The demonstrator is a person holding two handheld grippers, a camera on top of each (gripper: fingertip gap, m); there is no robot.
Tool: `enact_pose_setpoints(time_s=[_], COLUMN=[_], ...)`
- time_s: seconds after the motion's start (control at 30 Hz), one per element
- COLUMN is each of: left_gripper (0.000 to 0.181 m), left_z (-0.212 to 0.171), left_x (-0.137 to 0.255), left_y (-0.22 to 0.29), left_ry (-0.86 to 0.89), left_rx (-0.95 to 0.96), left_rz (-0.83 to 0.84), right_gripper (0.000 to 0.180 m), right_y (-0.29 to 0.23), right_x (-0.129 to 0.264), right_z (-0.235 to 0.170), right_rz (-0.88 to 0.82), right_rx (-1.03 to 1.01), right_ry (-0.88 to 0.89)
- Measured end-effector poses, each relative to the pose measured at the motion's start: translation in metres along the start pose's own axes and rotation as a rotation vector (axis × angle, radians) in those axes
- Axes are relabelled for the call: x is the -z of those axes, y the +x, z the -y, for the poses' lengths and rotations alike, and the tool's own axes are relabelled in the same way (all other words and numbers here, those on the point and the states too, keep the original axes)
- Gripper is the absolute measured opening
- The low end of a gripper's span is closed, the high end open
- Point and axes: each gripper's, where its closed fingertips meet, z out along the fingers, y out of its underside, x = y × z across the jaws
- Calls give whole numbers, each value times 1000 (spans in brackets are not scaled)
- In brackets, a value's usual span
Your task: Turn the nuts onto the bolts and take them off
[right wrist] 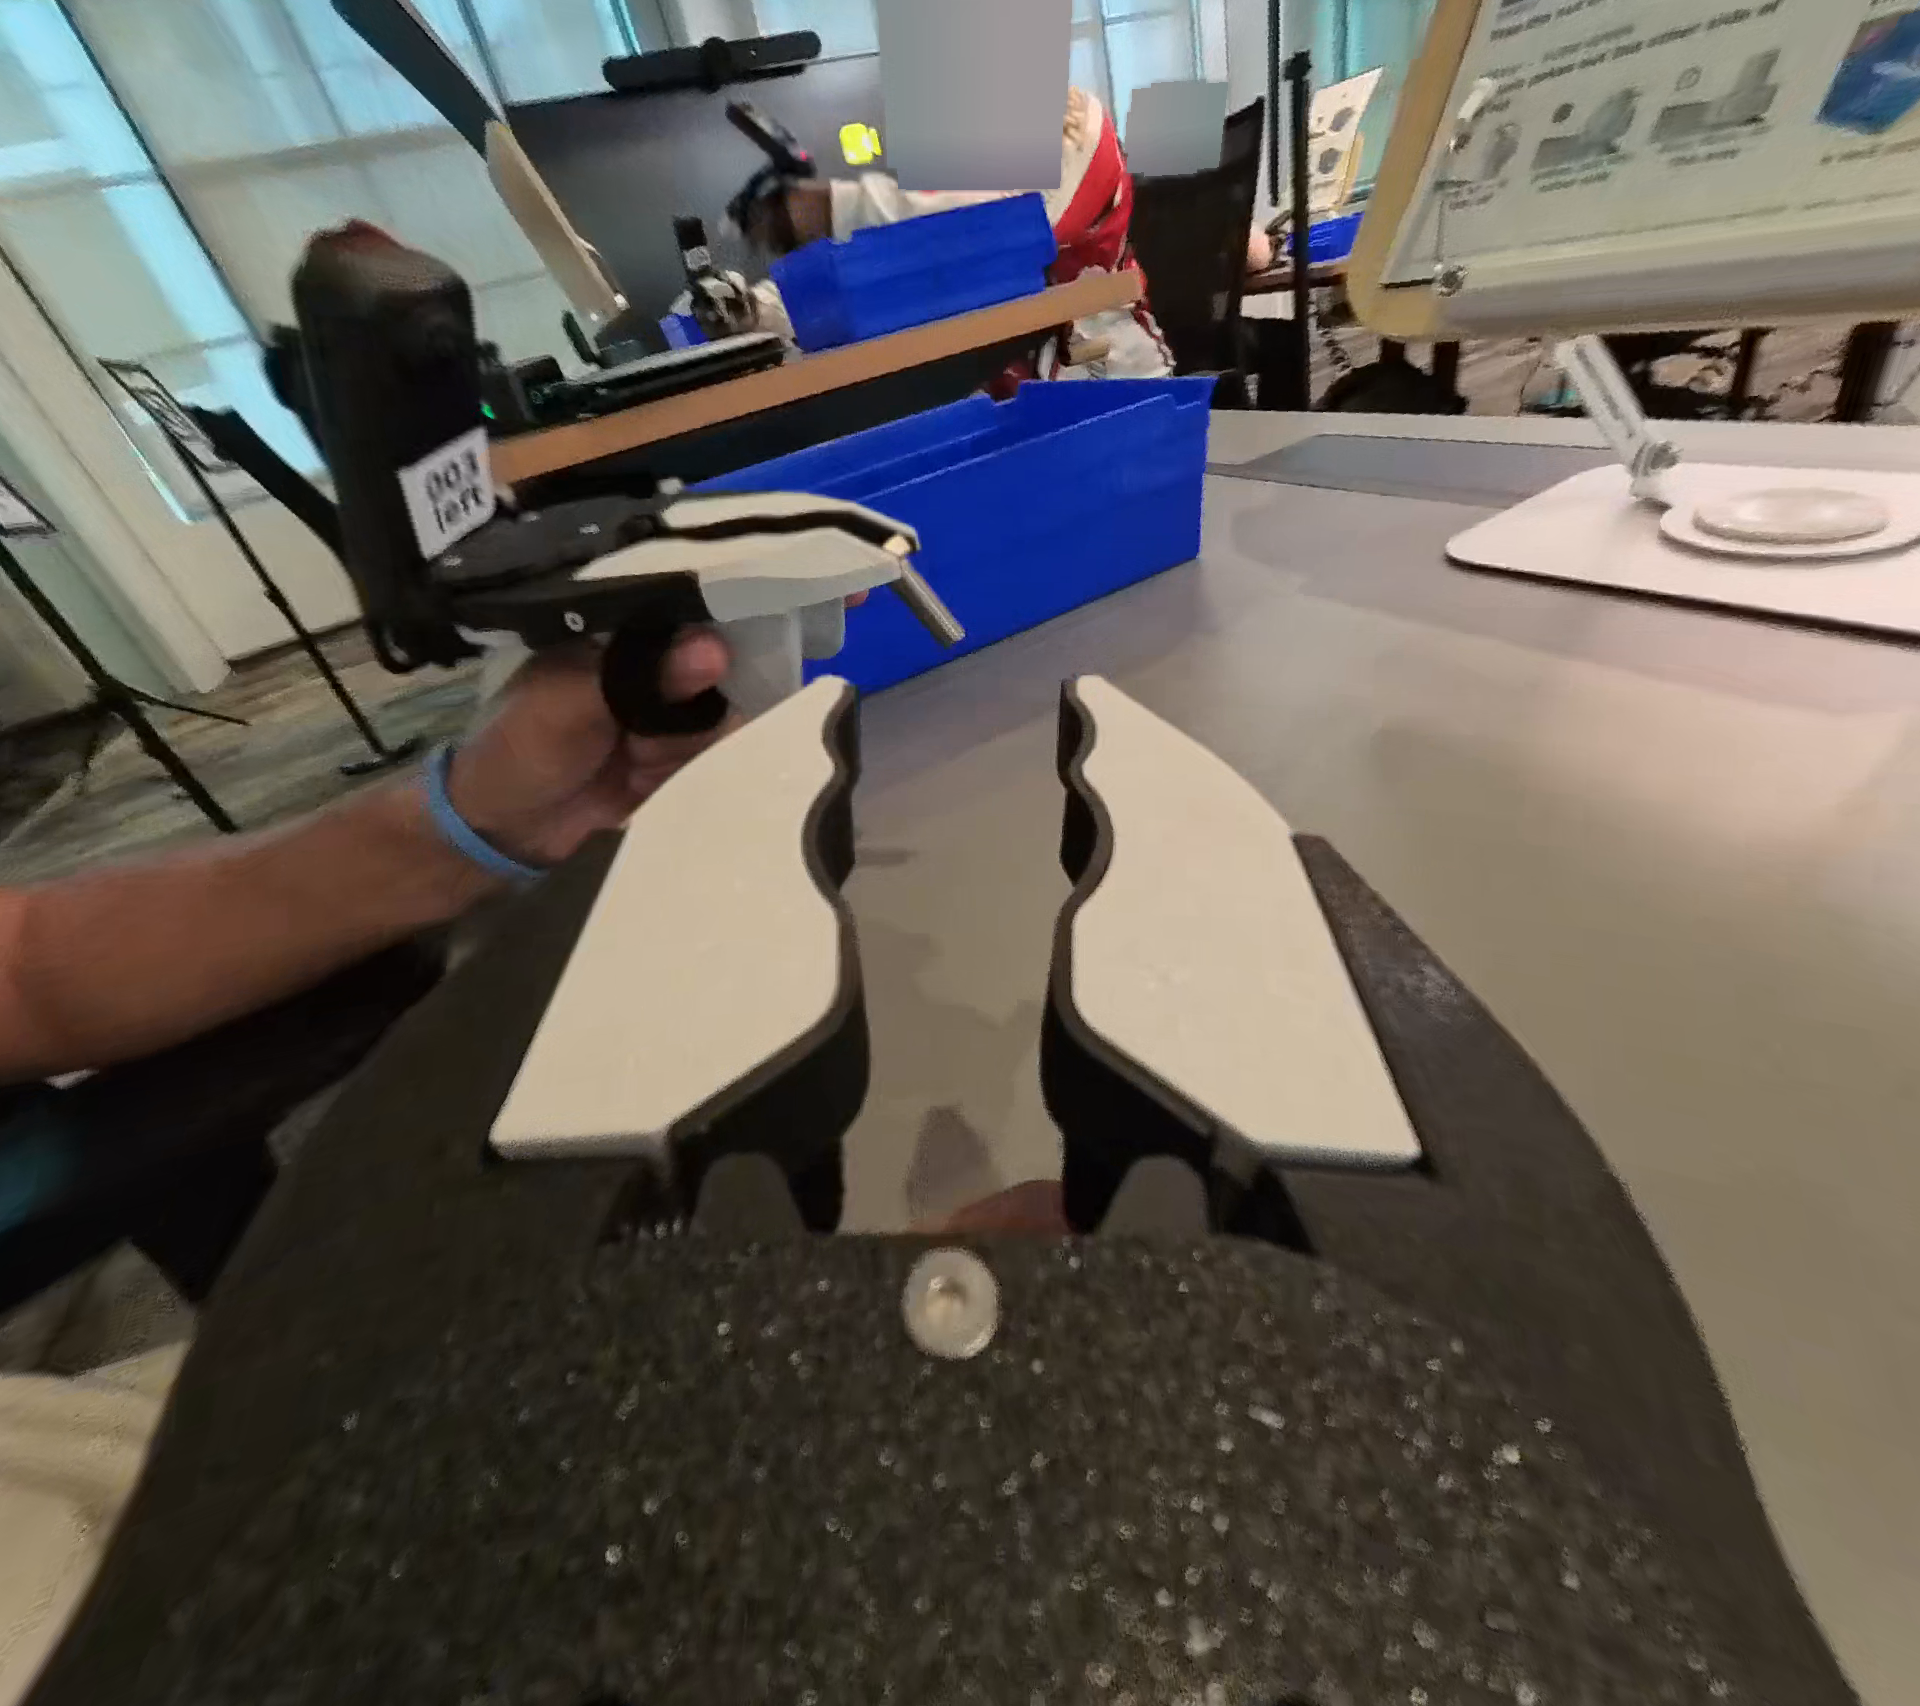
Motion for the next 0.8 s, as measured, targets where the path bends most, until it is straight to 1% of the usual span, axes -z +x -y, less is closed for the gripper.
enact_pose_setpoints(time_s=[0.07, 0.1, 0.17, 0.23, 0.27, 0.33, 0.47, 0.63, 0.67, 0.7, 0.73, 0.8], left_gripper=[17, 17, 17, 16, 16, 17, 17, 17, 17, 17, 17, 17], left_z=[2, 2, -1, 11, 19, 25, 14, 13, 12, 12, 13, 11], left_x=[-2, -4, 1, 13, 20, 28, 30, 30, 29, 28, 29, 26], left_y=[4, 14, 43, 64, 72, 81, 91, 105, 106, 108, 111, 110], left_ry=[1, -21, -95, -46, -17, 1, -24, -27, -27, -27, -28, -31], left_rx=[22, 25, 8, 22, 77, 154, 94, 104, 101, 100, 107, 106], left_rz=[-60, -154, -411, -590, -673, -779, -812, -846, -839, -841, -853, -831], right_gripper=[38, 37, 34, 34, 34, 34, 35, 32, 29, 12, 9, 8], right_y=[-3, -5, -12, -25, -32, -41, -56, -60, -61, -63, -64, -60], right_x=[1, 1, 1, 0, -1, -3, -3, -5, -5, -4, -3, -4], right_z=[-7, -9, -10, -14, -16, -21, -24, -26, -27, -27, -28, -29], right_rz=[0, 6, 29, 96, 135, 179, 284, 325, 329, 341, 348, 327], right_rx=[57, 76, 111, 134, 143, 159, 97, 62, 66, 68, 76, 77], right_ry=[-41, -51, -56, -72, -80, -106, -124, -142, -146, -147, -158, -169])
